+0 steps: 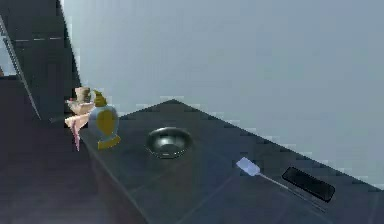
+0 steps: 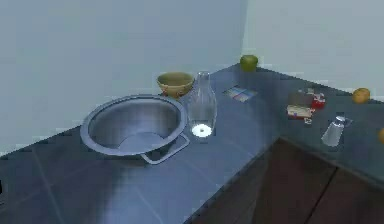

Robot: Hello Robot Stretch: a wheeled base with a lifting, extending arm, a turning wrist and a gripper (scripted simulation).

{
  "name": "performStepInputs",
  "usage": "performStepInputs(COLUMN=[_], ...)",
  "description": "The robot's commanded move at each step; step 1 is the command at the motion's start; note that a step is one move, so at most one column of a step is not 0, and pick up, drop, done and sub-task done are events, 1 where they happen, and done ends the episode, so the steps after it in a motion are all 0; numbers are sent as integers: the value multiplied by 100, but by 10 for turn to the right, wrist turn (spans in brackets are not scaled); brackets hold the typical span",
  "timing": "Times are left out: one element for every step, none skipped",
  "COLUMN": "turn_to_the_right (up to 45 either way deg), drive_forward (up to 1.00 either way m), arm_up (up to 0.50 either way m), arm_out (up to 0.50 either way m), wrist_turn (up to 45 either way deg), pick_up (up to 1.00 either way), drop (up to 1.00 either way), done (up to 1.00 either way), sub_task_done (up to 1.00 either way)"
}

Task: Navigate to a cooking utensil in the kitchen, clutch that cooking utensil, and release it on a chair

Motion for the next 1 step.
performStepInputs(turn_to_the_right=[-450], drive_forward=[0], arm_up=[0], arm_out=[0], wrist_turn=[0], pick_up=[0], drop=[0], done=[0], sub_task_done=[0])
